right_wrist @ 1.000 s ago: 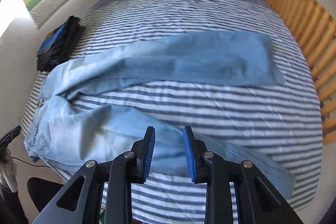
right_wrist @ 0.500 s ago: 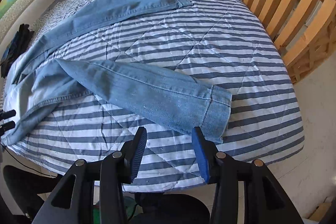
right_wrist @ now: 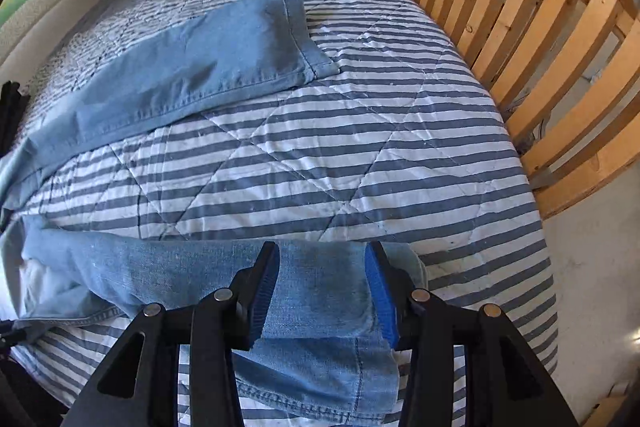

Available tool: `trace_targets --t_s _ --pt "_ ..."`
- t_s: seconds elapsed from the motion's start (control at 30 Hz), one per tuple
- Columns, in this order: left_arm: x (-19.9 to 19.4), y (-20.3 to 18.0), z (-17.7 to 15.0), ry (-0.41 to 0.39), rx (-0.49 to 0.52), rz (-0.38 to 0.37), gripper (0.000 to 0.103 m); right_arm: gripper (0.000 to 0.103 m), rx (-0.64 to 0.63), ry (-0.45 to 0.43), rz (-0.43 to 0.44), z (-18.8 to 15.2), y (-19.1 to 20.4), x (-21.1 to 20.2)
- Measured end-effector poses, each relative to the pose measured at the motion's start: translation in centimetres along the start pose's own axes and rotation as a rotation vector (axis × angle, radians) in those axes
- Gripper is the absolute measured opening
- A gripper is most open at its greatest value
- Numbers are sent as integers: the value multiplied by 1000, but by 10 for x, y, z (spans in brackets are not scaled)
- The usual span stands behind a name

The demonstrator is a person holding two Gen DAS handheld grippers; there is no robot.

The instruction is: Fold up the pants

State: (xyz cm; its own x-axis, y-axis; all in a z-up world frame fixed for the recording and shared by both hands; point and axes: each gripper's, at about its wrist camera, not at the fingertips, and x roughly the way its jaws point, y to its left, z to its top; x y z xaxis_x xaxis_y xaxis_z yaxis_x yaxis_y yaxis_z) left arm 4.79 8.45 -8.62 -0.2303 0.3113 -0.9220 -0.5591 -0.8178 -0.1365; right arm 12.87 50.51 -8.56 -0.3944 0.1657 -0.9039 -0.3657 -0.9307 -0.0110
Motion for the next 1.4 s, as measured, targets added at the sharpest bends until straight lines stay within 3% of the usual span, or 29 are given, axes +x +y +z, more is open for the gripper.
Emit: trace_targets --t_s 0.13,0.2,0.3,0.47,0.5,0.53,0.57,0.7,0.77,0.8,0.87,0.9,0.93,0.97,1.03,1.13,1.2,1.3,1.4 --pt "-10 0 4 -15 -22 -21 8 55 59 -5 60 -33 -34 -23" --pt "-10 2 6 -14 -36 -26 8 55 103 17 103 -57 -54 -24" --pt "-11 3 12 -27 -37 -14 7 55 143 62 100 -88 -72 -13" --pt "-24 8 24 -64 -44 12 7 57 208 117 153 -104 -73 17" --pt "-29 9 25 -73 -48 16 7 53 203 97 130 -102 -68 17" --pt "-34 10 27 -86 -52 13 6 29 193 103 134 -99 -64 18" --pt "-40 11 27 -99 -55 12 6 16 190 121 153 -96 -59 20" --pt "-62 7 17 -116 -39 -6 6 8 142 82 98 -84 -51 -4" --pt "-65 -3 5 -88 -18 -44 6 8 139 36 85 -80 -64 -28" --pt "-62 -10 -2 -56 -3 -79 10 8 152 20 76 -80 -74 -39" --pt "-52 -21 -13 13 22 -109 18 8 163 22 70 -82 -90 -55" --pt "-49 -23 -17 39 20 -123 30 9 139 34 70 -85 -91 -59" --pt "-47 -21 -19 48 8 -141 36 14 102 57 60 -89 -90 -60" --pt "-47 -17 -18 41 -10 -146 36 23 73 85 40 -91 -88 -59" --pt "-53 -1 -12 18 -52 -127 36 32 66 82 20 -92 -91 -59" --pt "-69 33 2 -52 -139 -106 36 34 141 55 56 -81 -101 -52" --pt "-73 58 16 -80 -159 -9 37 37 181 42 91 -68 -104 -42" --pt "-62 94 40 -70 -201 63 37 42 220 50 133 -47 -105 -21" --pt "-39 116 63 -62 -235 61 41 44 269 83 191 -27 -107 4"
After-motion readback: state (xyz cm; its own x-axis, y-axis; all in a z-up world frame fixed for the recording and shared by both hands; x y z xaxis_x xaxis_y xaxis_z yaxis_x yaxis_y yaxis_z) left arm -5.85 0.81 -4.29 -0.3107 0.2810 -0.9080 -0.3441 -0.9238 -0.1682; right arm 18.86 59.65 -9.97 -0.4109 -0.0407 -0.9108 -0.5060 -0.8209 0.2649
